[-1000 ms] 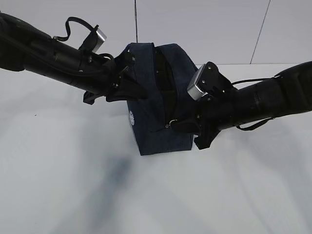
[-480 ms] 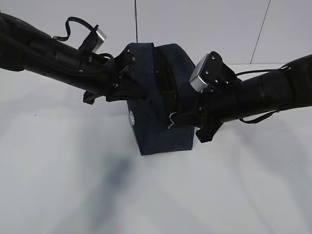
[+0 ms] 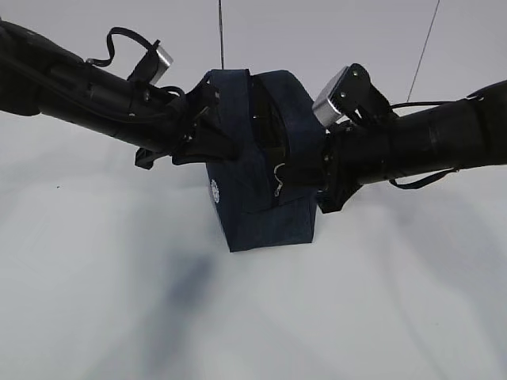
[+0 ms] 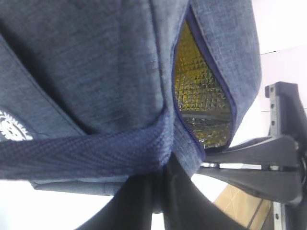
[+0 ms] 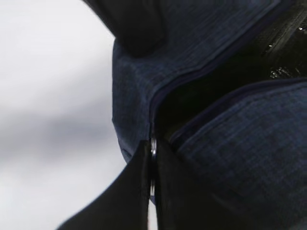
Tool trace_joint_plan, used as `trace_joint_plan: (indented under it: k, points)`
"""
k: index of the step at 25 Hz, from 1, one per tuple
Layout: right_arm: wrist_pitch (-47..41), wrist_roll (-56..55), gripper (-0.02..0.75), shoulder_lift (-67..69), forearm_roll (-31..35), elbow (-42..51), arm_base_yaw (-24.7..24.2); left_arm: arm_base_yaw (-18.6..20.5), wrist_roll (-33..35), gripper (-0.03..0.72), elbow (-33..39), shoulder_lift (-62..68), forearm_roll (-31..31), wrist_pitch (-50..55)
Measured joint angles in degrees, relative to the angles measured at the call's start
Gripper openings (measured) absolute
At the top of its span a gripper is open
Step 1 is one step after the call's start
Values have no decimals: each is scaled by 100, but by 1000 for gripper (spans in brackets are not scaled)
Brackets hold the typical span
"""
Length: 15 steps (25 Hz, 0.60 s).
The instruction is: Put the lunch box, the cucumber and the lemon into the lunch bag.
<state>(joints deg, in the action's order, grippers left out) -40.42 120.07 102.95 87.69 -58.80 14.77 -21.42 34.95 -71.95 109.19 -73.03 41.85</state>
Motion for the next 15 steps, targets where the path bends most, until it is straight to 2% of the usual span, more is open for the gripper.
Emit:
trace_joint_plan:
  k: [9, 15]
  points:
    - [-33, -118, 1, -256, 497, 0, 0, 0, 15, -6, 0, 0, -10, -59]
    - [-84, -1040, 1, -358, 534, -60, 0, -9, 95, -6, 0, 0, -20, -95]
